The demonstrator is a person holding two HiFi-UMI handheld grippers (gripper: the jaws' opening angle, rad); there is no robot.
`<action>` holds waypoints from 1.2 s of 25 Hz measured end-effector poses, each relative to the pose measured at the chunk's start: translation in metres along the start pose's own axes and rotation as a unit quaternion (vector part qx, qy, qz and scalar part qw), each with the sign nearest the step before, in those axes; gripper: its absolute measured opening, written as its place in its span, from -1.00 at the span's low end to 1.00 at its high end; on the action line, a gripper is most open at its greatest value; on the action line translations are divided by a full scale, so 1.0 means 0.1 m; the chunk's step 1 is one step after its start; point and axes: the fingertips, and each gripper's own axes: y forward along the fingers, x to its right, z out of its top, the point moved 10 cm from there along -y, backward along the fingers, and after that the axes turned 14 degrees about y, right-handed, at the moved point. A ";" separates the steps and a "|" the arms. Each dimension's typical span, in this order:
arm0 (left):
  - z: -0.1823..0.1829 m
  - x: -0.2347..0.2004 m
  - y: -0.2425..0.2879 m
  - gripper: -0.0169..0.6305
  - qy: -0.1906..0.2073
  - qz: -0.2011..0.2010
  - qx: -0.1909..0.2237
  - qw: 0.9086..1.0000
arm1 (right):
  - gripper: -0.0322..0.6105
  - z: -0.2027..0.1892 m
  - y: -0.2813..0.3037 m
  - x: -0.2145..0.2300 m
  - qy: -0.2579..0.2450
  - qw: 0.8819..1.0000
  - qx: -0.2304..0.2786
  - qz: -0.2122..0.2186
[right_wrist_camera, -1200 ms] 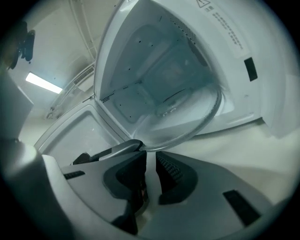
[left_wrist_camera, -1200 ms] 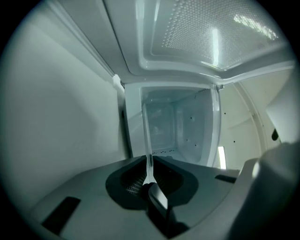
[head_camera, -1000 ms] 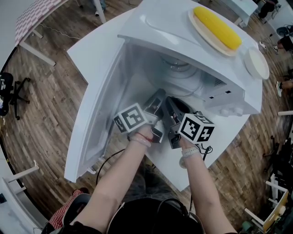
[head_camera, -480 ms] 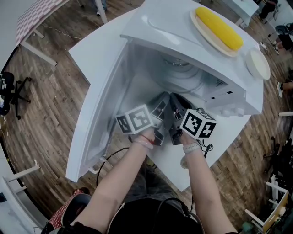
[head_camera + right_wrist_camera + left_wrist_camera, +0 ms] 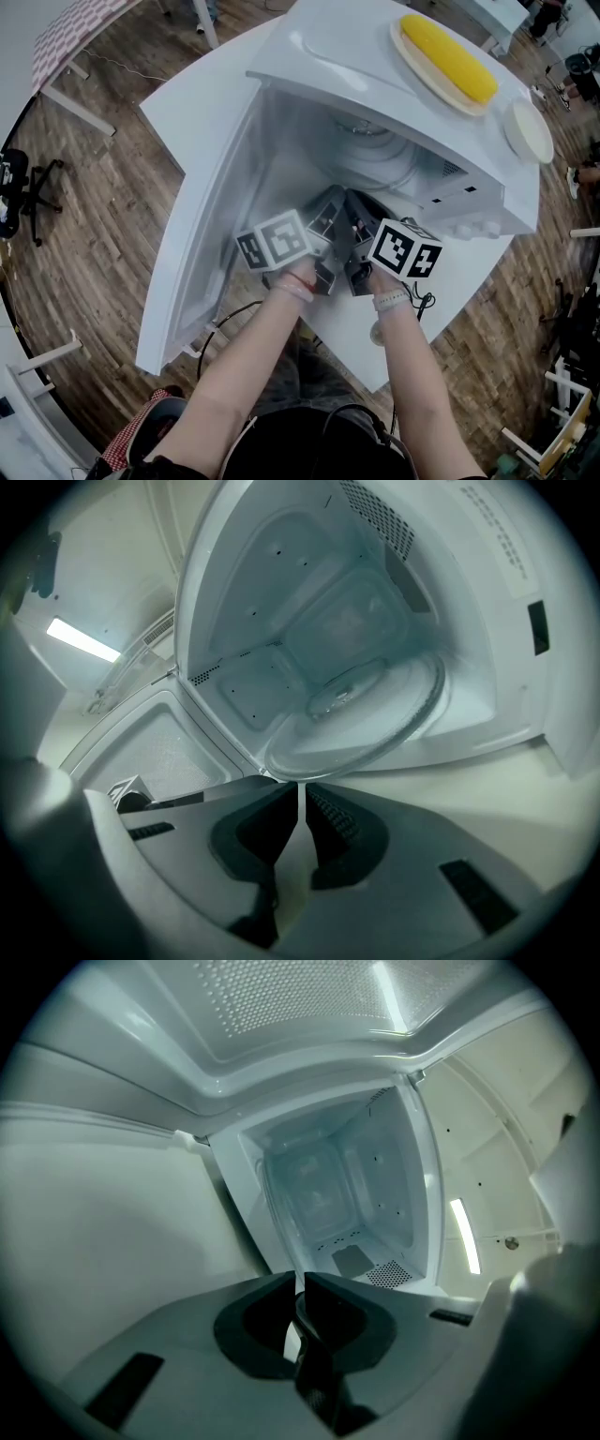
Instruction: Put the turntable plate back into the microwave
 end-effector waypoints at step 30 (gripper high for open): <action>-0.24 0.05 -0.13 -0.89 -0.013 -0.020 -0.005 1.000 | -0.79 -0.12 -0.26 0.03 -0.010 1.000 0.008 0.002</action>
